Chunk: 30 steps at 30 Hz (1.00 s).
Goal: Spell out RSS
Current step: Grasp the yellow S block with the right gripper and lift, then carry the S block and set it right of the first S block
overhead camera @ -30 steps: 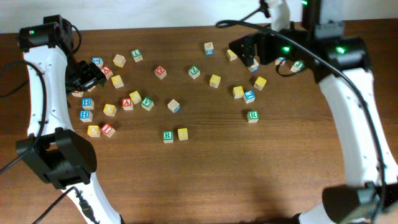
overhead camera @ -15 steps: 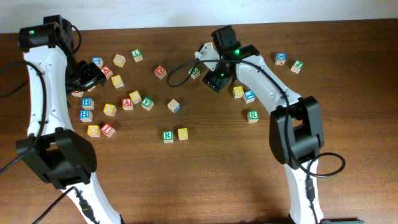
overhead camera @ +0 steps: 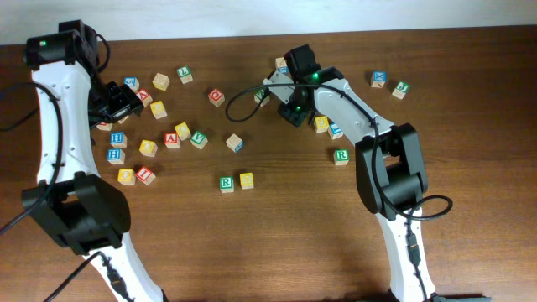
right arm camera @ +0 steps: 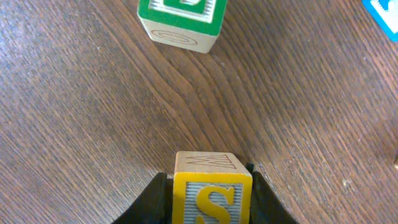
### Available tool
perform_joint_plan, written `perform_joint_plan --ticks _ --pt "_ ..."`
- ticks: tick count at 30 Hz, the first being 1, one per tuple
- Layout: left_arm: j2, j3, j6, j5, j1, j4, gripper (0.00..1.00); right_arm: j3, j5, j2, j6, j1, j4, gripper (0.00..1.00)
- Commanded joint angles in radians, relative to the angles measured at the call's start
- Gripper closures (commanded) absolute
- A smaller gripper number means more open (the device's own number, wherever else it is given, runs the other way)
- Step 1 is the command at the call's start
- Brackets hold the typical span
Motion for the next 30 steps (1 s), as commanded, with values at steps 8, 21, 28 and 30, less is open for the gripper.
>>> perform_joint_plan --ticks 8,21,28,30 --pt "0.002 0.009 -0.012 0.000 0.001 -0.002 0.01 0.124 -0.029 -0.122 0.345 0.020 -0.291 0.84" --pt "0.002 0.009 -0.012 0.000 0.001 -0.002 0.01 -0.126 0.206 -0.179 1.120 0.353 -0.403 0.84" --pt "0.002 0.009 -0.012 0.000 0.001 -0.002 0.01 -0.243 0.143 -0.179 1.119 0.326 -0.299 0.83" --pt "0.002 0.009 -0.012 -0.001 0.001 -0.002 0.01 -0.243 0.129 -0.179 1.119 0.327 -0.295 0.78"
